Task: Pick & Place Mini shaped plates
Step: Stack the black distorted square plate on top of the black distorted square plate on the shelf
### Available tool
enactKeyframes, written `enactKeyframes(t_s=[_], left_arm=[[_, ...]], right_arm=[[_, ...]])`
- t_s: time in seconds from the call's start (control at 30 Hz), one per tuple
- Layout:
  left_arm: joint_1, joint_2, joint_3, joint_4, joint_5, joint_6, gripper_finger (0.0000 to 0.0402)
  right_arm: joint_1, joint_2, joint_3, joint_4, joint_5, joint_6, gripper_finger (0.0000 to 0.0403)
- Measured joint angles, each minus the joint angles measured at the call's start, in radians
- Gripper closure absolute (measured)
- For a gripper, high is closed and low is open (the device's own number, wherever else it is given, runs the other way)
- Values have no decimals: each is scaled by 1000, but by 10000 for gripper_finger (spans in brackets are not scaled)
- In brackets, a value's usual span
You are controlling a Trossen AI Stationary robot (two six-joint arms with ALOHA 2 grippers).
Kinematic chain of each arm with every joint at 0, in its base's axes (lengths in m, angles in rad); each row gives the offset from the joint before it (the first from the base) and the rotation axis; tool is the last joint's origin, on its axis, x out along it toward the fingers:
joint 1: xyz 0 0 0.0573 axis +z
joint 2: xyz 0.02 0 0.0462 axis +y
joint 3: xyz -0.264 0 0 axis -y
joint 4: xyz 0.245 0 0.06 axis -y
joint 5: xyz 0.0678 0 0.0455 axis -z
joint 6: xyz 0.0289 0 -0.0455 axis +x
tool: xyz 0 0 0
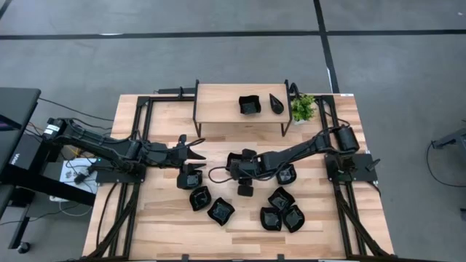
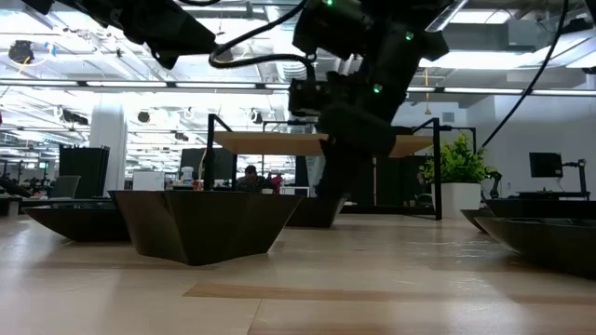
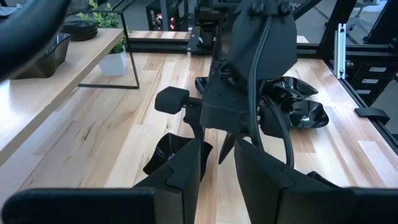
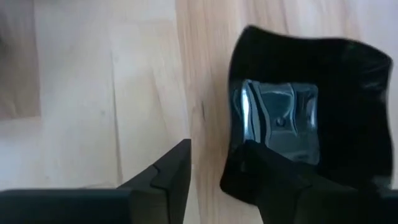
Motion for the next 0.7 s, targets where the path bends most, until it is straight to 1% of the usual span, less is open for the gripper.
enactKeyframes(t_s=[0.6, 0.7], left_arm=[[0, 0, 0, 2, 0, 2, 300], [0, 0, 0, 2, 0, 2, 300]], right_arm=[[-2, -3, 0, 12, 8, 3, 358], [-1, -3, 0, 12, 10, 19, 382]])
